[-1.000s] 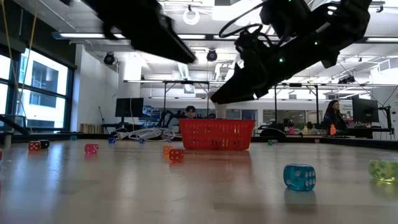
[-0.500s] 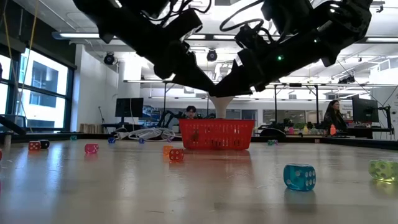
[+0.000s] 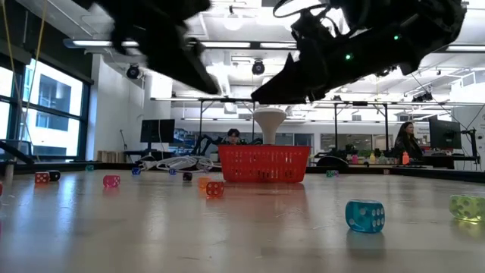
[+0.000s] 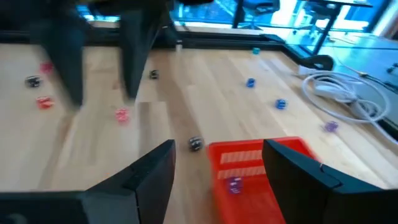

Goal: Pick & Place Dice
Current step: Put the top right black dice into the bin

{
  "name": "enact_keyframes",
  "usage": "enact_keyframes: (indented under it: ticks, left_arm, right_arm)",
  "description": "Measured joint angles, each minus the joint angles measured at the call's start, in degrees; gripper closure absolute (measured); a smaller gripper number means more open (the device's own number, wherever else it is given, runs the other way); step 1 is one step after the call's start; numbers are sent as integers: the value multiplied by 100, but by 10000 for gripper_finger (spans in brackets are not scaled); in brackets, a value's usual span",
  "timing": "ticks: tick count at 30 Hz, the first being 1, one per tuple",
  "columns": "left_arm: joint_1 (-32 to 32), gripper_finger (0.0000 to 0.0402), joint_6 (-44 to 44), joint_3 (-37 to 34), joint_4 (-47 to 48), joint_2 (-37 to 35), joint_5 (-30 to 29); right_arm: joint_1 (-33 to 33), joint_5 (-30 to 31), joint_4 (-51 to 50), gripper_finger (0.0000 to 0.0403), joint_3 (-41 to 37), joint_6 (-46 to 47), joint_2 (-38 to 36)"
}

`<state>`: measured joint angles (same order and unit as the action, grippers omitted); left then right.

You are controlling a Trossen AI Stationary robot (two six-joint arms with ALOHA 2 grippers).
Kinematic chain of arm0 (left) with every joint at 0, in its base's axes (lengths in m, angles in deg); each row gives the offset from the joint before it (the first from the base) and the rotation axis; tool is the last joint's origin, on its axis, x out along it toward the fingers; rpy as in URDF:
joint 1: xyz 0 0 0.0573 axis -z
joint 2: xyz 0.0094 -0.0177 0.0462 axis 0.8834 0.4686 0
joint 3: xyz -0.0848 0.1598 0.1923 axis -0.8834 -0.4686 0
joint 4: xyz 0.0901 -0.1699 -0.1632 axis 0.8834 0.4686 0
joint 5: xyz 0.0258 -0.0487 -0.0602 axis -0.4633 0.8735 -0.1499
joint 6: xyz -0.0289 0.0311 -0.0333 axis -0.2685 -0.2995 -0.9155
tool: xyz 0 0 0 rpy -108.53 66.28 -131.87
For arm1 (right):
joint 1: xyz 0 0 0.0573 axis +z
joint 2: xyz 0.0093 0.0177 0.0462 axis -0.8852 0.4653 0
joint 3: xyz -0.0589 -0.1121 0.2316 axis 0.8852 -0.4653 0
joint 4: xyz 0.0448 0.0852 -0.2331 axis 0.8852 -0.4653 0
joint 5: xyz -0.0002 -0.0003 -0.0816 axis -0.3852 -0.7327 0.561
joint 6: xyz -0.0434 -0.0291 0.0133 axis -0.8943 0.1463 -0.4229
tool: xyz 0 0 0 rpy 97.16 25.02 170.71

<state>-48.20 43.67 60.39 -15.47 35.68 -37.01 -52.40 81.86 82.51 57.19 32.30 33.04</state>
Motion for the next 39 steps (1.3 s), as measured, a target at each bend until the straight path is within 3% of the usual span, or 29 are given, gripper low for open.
enact_keyframes:
  ticks: [5,8,15,18,23,39]
  left_arm:
    - [8,233,-804,-5,1243,-290,-30]
    - [-243,233,-742,-194,1298,-204,-31]
    - [-1220,233,-905,-976,361,80,0]
    - [-1444,233,-912,-1157,-90,131,309]
    - [-1508,233,-656,-1315,-570,193,1101]
    - [-1612,233,-177,-1378,-1210,915,993]
  right_arm:
    - [447,-29,141,172,0,36,0]
    - [717,-20,432,172,1,44,0]
    - [1219,-34,866,172,2,-3,0]
    - [1282,-28,859,172,2,0,0]
    - [1274,-57,756,172,2,3,0]
    - [1276,-176,762,172,0,61,0]
